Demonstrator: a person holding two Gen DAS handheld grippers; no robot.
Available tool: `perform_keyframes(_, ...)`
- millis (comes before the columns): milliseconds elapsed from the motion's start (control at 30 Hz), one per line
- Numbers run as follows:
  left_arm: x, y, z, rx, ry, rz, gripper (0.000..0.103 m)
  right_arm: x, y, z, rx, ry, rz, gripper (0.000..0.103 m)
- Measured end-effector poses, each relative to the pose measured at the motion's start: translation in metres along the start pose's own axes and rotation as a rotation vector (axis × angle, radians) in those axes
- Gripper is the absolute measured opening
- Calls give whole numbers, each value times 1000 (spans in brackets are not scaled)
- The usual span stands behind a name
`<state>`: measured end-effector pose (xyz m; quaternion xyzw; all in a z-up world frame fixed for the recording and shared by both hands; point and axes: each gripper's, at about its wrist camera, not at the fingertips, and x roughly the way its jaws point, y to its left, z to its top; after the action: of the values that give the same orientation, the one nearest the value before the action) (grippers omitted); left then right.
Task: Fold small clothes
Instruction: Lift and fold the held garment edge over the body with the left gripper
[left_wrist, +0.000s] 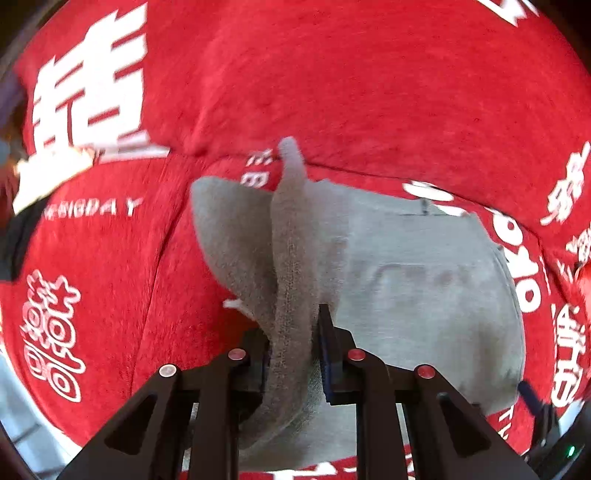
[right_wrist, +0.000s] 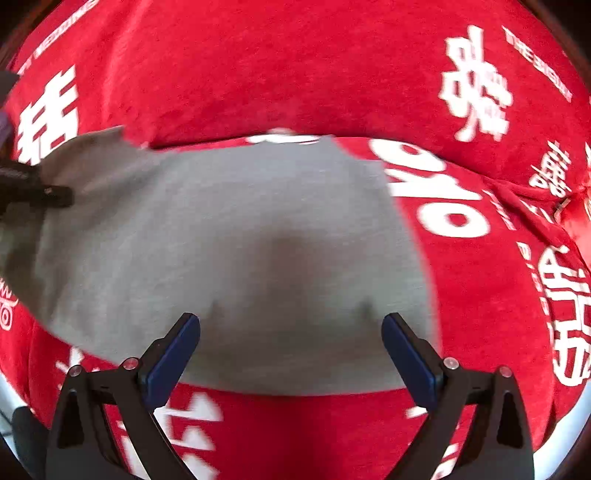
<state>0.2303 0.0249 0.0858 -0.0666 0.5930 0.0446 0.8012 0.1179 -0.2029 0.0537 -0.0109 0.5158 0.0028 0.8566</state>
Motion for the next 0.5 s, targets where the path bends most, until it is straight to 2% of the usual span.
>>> perform_keyframes(133,-15,-59,9,77,-13,22,18,0,-51,3,78,14,14,99)
perform_keyframes(333,-30,-175,16,192,-20,-16,13,-15,-136,-12,202,-20,5,99)
perform_keyframes(400,-17,-214,14,232,-6,-6,13,-20,-160,-21,256,-25,2,99)
perform_keyframes(500,25,-264,2,275,71,36,13,-20,-189,-32,331,-29,3,99)
